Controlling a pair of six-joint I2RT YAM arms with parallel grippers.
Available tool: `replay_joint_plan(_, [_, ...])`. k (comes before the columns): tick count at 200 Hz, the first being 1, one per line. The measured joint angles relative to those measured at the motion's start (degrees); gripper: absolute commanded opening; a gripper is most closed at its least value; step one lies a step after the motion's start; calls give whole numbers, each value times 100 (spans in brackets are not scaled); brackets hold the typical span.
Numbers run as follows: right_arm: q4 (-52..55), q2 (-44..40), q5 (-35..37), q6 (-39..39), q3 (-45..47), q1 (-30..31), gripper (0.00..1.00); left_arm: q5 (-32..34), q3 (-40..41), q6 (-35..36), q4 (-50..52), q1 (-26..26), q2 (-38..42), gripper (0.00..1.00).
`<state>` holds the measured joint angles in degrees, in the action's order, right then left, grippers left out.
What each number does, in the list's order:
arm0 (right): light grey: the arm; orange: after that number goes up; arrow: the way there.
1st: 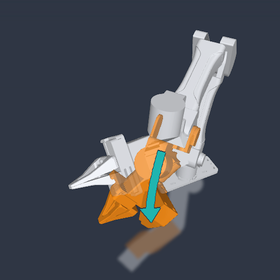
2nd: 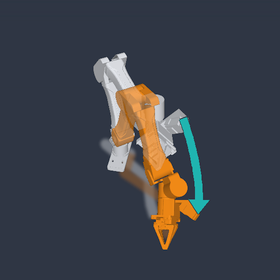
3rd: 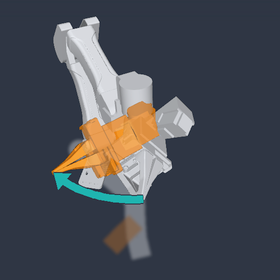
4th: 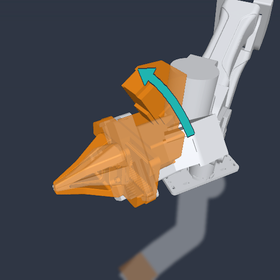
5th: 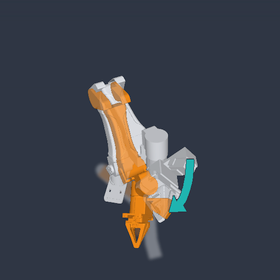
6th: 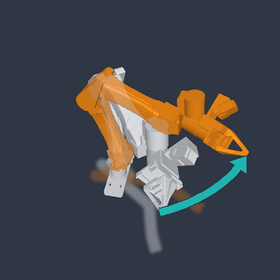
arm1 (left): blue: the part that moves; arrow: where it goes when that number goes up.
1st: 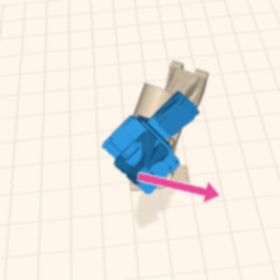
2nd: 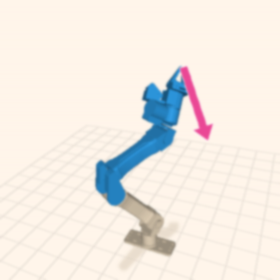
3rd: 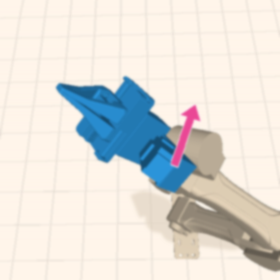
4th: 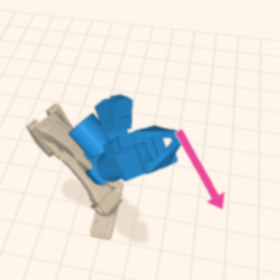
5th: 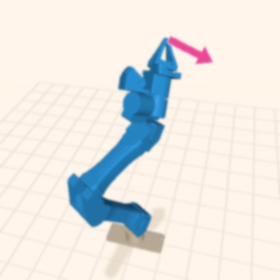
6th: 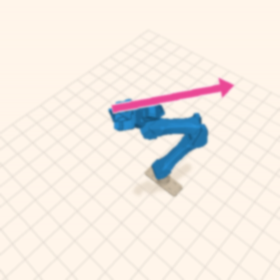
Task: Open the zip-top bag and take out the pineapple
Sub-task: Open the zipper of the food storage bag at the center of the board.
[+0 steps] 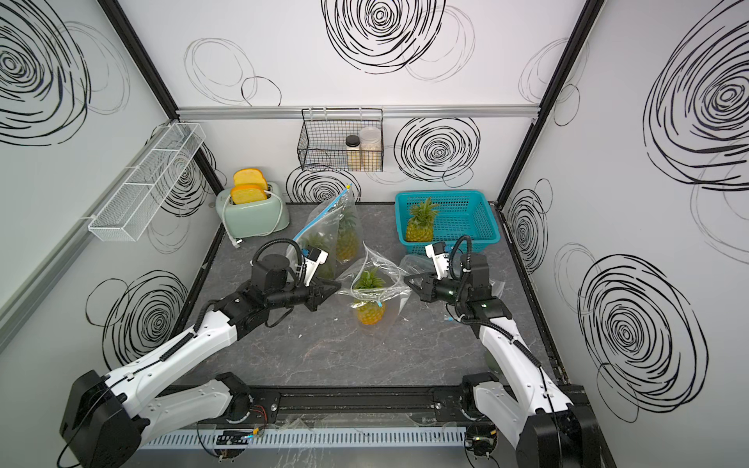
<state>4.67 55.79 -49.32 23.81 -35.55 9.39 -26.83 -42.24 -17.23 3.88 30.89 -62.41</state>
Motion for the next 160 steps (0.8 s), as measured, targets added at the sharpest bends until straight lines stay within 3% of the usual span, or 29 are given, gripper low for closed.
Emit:
replay_joint_plan(15, [9, 50, -72, -7, 0, -15, 1, -17, 59, -57, -83, 0, 2, 0])
replay_joint_plan(59, [739, 28, 319, -260, -452, 197, 29, 76, 120, -203, -190, 114, 2, 0])
replay_joint_plan(121, [2179, -83, 1886, -435, -2341, 1860, 37, 291, 225, -339, -398, 466, 22, 0])
replay_joint_plan(160, [2378, 284, 2302, -437, -2922, 2533, 38, 378, 385, -409, -542, 507, 136, 0])
